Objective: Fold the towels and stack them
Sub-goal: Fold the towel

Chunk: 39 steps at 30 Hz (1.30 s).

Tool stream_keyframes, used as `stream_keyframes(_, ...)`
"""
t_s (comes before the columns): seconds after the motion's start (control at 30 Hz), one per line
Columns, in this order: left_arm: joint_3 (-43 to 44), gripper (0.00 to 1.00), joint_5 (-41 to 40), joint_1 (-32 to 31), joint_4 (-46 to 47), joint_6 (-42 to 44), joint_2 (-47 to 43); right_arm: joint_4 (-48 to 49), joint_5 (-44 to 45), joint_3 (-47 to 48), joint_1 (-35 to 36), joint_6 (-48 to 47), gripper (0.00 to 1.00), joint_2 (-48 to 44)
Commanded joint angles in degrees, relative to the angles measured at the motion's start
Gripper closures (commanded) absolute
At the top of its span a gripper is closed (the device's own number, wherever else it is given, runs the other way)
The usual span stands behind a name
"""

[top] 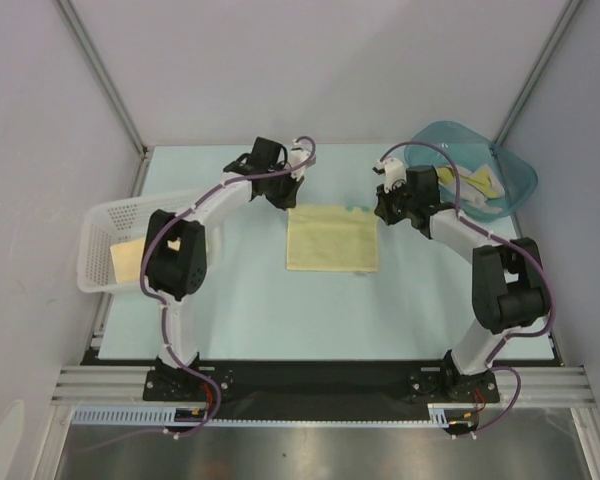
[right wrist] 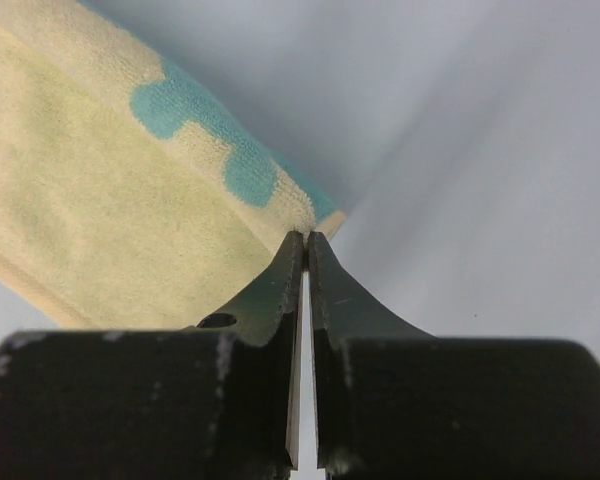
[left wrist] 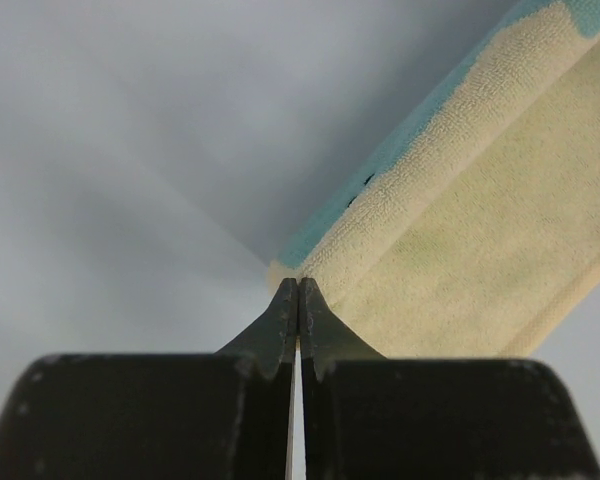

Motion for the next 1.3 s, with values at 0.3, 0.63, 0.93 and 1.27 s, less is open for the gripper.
stream_keyframes(0.3, -13.26, 1.0, 0.53, -2.68, 3.19, -0.93, -12.04, 0.52, 3.5, -9.49, 2.4, 1.51, 1.0, -12.08)
stream_keyframes(0.63, -22.59, 1.0, 1.93, -4.62, 7.41, -3.83, -16.53, 0.09, 7.64, -15.29, 5.66, 7.31, 1.0, -17.09)
stream_keyframes(0.93, -24.43, 1.0, 1.05, -6.02, 7.23, -4.27, -15.04, 3.25, 8.61, -20.48, 6.45, 11.27, 1.0, -18.76)
stream_keyframes(1.27, -25.75, 1.0, 0.35, -6.64, 7.5, -5.24, -14.33, 0.09, 9.58, -20.93, 8.91, 13.99, 1.0, -17.97)
